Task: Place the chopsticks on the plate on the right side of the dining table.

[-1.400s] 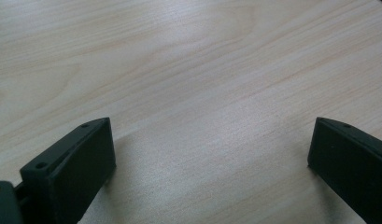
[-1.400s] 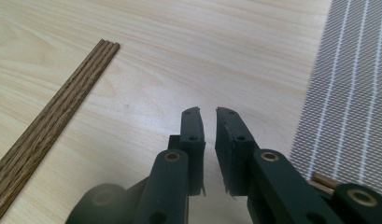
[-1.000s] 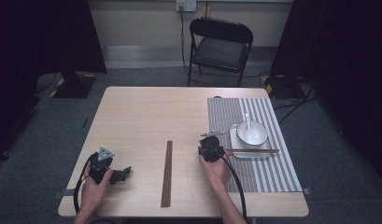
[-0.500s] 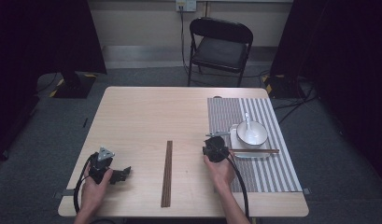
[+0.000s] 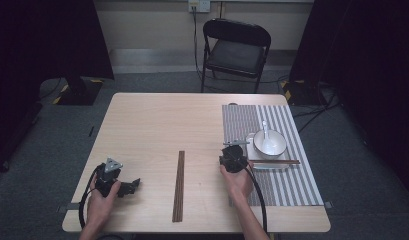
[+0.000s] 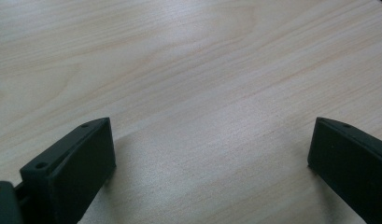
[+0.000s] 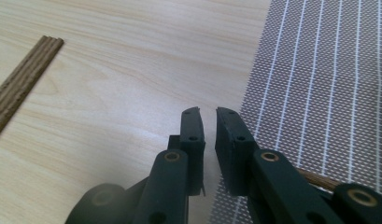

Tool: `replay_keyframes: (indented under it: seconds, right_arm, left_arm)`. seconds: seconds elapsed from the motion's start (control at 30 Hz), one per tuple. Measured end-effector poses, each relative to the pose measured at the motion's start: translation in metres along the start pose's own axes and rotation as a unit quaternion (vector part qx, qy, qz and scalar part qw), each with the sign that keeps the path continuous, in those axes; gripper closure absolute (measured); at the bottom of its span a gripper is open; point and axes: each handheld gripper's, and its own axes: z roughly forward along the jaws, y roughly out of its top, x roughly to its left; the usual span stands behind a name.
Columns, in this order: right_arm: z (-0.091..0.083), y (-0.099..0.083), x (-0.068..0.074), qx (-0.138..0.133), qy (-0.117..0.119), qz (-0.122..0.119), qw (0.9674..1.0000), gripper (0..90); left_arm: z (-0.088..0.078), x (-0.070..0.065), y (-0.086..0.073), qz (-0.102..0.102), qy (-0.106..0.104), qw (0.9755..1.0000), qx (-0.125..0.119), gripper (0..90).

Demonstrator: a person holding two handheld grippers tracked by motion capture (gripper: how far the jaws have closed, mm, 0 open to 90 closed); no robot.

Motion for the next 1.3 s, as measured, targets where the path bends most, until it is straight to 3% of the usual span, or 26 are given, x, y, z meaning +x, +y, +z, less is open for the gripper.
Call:
replay_keyframes:
  seconds: [0.23,0.7,0.93,1.3]
  right_arm:
    - [0.0059,0.001,0.0016,0.0,0.006,0.001,1.0,80.7]
    - [0.0062,0.0031,-0.0048,-0.004,-0.019,0.016,0.9997,81.0]
    - [0.0064,0.0009,-0.0023,-0.003,-0.006,0.015,0.9999,80.9]
    - [0.0055,-0.0017,-0.003,-0.002,-0.008,0.012,0.9999,80.8]
  left_arm:
    - [-0.0001,0.0002,0.0,0.001,-0.001,1.0,0.0,0.1]
    - [0.0,0.0,0.0,0.0,0.0,1.0,0.0,0.1]
    - [0.0001,0.0,-0.0001,0.0,-0.001,1.0,-0.001,0.1]
    - [0.0001,0.0001,-0.0001,0.0,-0.001,1.0,-0.001,0.1]
